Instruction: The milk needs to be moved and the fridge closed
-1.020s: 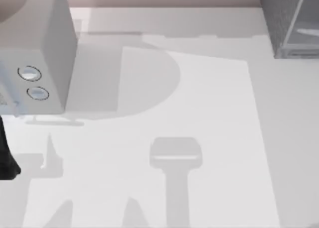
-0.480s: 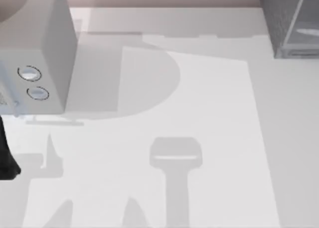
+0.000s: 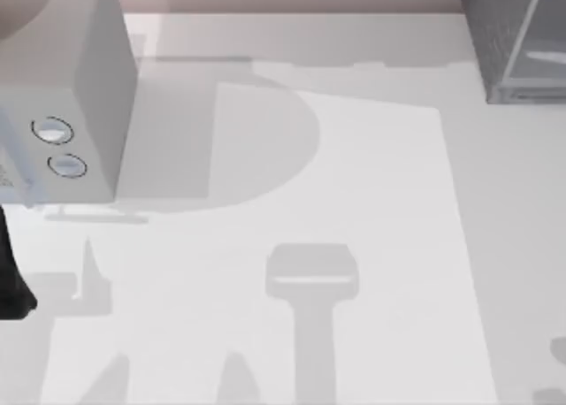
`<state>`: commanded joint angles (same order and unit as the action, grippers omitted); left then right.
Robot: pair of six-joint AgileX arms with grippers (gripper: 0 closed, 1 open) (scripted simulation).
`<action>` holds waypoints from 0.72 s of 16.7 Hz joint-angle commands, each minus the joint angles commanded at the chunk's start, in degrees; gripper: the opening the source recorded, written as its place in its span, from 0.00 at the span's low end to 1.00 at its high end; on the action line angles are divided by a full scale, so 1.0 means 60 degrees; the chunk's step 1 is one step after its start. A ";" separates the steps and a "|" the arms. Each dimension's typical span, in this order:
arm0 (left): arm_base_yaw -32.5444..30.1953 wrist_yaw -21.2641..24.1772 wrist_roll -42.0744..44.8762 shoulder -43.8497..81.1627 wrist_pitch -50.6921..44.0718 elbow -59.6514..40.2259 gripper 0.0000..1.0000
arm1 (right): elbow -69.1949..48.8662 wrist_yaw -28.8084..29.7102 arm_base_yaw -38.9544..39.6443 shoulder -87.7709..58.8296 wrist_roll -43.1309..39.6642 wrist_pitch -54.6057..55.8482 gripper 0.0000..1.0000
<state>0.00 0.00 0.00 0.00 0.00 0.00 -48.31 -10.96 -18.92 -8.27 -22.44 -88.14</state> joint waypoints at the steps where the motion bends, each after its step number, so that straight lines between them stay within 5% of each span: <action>1: 0.0000 0.0000 0.0000 0.0000 0.0000 0.0000 1.00 | -0.0340 -0.0409 -0.0811 -0.0880 -0.0897 -0.0107 1.00; 12: 0.0000 0.0000 0.0000 0.0000 0.0000 0.0000 1.00 | -0.3759 -0.5306 -1.0551 -1.2138 -1.2121 -0.0179 1.00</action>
<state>0.00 0.00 0.00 0.00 0.00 0.00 -70.86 -42.80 -82.22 -81.10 -95.17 -89.22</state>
